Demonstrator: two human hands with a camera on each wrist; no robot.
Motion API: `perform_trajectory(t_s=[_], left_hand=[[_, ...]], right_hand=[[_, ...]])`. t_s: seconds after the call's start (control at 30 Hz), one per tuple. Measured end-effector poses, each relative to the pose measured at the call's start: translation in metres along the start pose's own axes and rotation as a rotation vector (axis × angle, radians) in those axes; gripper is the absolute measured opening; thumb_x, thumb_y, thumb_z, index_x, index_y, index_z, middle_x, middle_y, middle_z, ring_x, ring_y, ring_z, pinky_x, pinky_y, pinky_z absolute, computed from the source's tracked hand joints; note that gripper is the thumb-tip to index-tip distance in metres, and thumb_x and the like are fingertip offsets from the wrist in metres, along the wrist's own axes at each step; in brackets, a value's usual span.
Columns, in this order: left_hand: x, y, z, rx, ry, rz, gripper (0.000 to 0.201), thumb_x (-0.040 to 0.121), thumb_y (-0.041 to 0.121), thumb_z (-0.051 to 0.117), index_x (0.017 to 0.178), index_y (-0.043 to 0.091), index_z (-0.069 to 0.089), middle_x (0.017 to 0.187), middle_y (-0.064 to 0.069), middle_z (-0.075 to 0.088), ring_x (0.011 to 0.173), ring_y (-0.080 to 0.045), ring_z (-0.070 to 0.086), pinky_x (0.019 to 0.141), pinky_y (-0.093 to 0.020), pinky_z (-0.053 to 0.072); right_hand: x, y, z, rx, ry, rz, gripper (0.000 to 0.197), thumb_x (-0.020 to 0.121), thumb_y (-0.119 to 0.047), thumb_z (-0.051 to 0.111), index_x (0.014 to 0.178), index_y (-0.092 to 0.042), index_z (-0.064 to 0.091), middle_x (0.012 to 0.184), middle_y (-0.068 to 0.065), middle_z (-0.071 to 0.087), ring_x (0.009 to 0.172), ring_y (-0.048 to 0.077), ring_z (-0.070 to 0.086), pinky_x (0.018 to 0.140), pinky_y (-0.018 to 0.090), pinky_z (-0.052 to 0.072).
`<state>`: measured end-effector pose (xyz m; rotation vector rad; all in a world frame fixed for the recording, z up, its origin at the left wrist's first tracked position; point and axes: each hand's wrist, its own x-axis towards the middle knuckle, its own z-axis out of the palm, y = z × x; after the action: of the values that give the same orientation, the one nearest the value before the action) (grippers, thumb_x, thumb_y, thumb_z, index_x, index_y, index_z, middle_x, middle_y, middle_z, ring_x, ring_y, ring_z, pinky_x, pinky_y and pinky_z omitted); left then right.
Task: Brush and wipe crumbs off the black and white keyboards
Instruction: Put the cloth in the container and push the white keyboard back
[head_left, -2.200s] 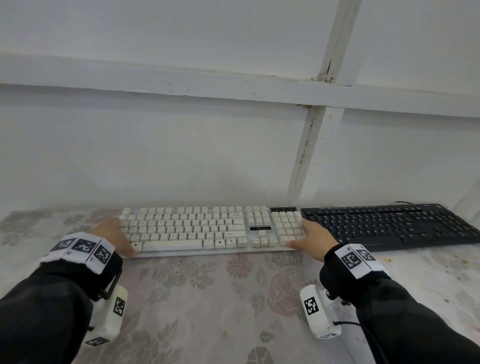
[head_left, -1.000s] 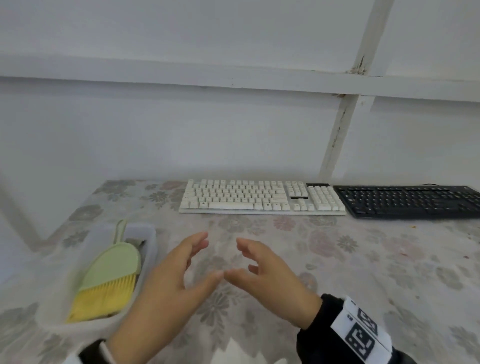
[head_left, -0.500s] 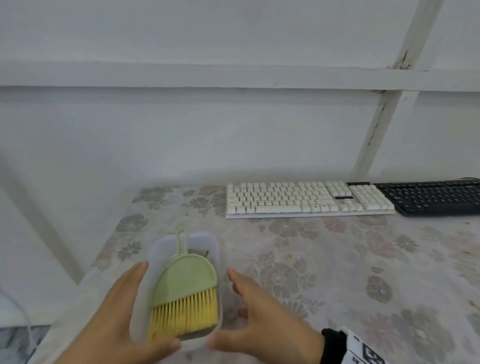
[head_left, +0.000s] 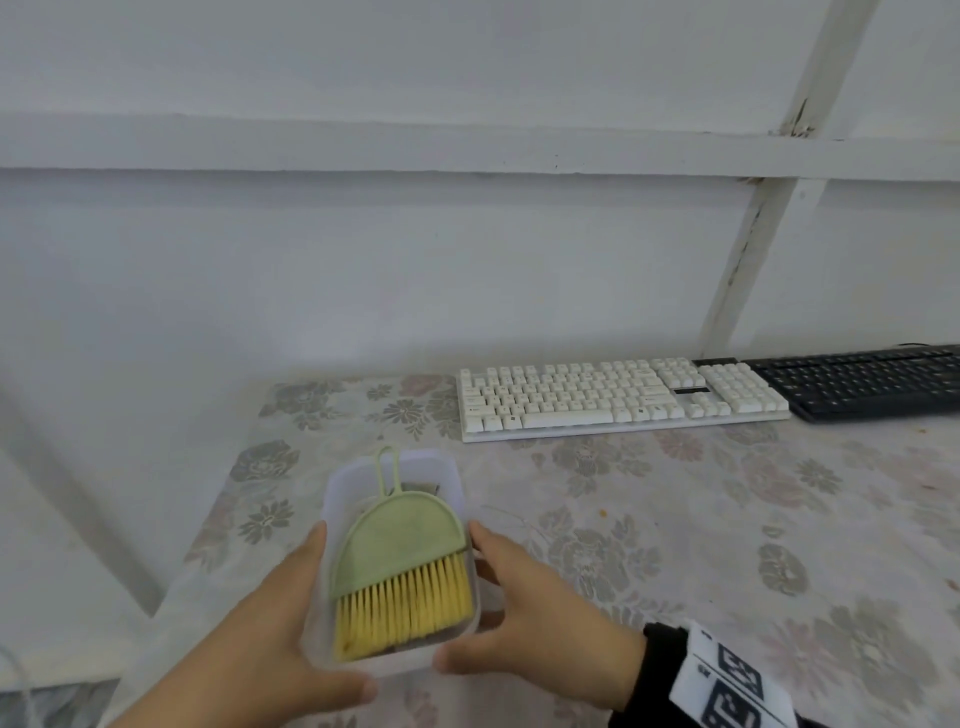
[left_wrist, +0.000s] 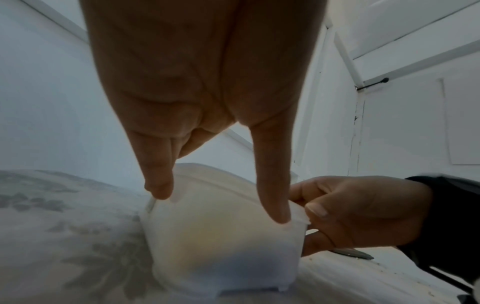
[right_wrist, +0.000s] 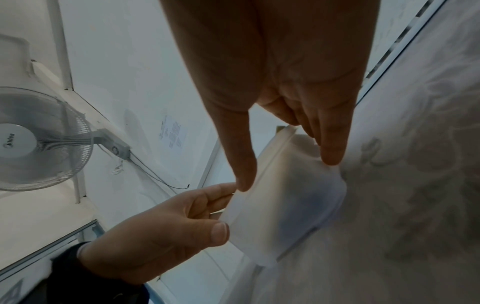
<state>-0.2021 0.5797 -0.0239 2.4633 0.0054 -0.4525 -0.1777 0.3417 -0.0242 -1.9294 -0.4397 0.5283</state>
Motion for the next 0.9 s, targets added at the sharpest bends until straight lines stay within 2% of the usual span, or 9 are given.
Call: perform_trajectory(t_s=[0.13,0.27,0.33,0.43,0.5,0.67,0.77,0.83,0.9], left_hand=[[0.014,0.011,-0.009,-0.070,0.003,0.113,0.149,0.007,0.091,0.052,0.137,0.043,-0.004,0.142,0.032,0.011,0.122,0.023,0.018,0.105,-0.010,0.028],[0.041,0.008,-0.022,-0.017,0.037,0.128,0.165,0.010,0.093,0.051,0.149,0.023,-0.005,0.153,0.015,0.008,0.139,-0.001,0.013,0.115,-0.026,0.022],[0.061,0.000,-0.028,-0.009,0.045,0.161,0.158,0.017,0.091,0.057,0.149,0.025,0.001,0.152,0.015,0.014,0.140,-0.007,0.020,0.114,-0.032,0.027],[0.092,-0.008,-0.037,-0.004,0.049,0.206,0.144,0.026,0.084,0.068,0.148,0.031,0.011,0.149,0.012,0.029,0.134,-0.008,0.033,0.108,-0.038,0.037],[0.110,-0.011,-0.043,-0.019,0.032,0.202,0.143,0.029,0.082,0.071,0.148,0.032,0.008,0.150,0.012,0.029,0.134,-0.009,0.033,0.108,-0.038,0.038],[0.142,-0.012,-0.055,0.000,0.026,0.192,0.142,0.032,0.081,0.071,0.148,0.031,0.007,0.151,0.011,0.027,0.136,-0.011,0.032,0.109,-0.040,0.035],[0.157,-0.016,-0.063,-0.025,0.017,0.155,0.141,0.033,0.077,0.076,0.148,0.032,0.009,0.151,0.010,0.029,0.136,-0.012,0.032,0.110,-0.041,0.034],[0.163,-0.016,-0.066,-0.040,0.016,0.141,0.137,0.035,0.074,0.079,0.147,0.034,0.011,0.149,0.011,0.031,0.135,-0.012,0.034,0.109,-0.041,0.035],[0.166,-0.012,-0.069,-0.058,0.028,0.141,0.129,0.039,0.069,0.080,0.145,0.032,0.018,0.144,0.010,0.040,0.130,-0.012,0.040,0.107,-0.041,0.037]], right_hand=[[0.027,-0.001,-0.004,-0.002,0.031,0.001,0.068,0.066,-0.030,0.081,0.125,-0.036,0.047,0.128,-0.013,0.053,0.120,0.003,0.049,0.100,0.038,0.047],[0.052,-0.003,-0.012,-0.025,0.060,0.018,0.067,0.071,-0.020,0.080,0.129,-0.028,0.046,0.129,-0.008,0.054,0.118,0.008,0.051,0.100,0.035,0.047],[0.065,-0.004,-0.018,-0.029,0.070,0.027,0.065,0.074,-0.017,0.079,0.130,-0.024,0.046,0.130,-0.007,0.055,0.117,0.009,0.052,0.097,0.030,0.046],[0.083,-0.005,-0.025,-0.017,0.092,0.045,0.066,0.075,-0.015,0.078,0.132,-0.023,0.044,0.132,-0.006,0.054,0.113,0.009,0.050,0.091,0.025,0.042],[0.095,-0.005,-0.030,-0.004,0.100,0.058,0.067,0.076,-0.013,0.077,0.134,-0.023,0.044,0.132,-0.006,0.054,0.112,0.009,0.050,0.092,0.025,0.041],[0.121,-0.005,-0.037,-0.006,0.144,0.090,0.072,0.074,-0.016,0.079,0.135,-0.024,0.043,0.136,-0.004,0.053,0.128,0.016,0.045,0.108,0.042,0.037],[0.133,-0.006,-0.040,0.002,0.156,0.094,0.074,0.074,-0.018,0.079,0.137,-0.024,0.042,0.137,-0.004,0.052,0.128,0.018,0.045,0.108,0.042,0.038],[0.142,-0.006,-0.040,-0.015,0.162,0.093,0.080,0.069,-0.027,0.081,0.138,-0.025,0.041,0.138,-0.003,0.051,0.129,0.018,0.045,0.108,0.043,0.037],[0.153,-0.001,-0.040,-0.031,0.174,0.085,0.094,0.054,-0.045,0.080,0.138,-0.029,0.040,0.136,-0.003,0.053,0.127,0.019,0.047,0.106,0.045,0.039]])
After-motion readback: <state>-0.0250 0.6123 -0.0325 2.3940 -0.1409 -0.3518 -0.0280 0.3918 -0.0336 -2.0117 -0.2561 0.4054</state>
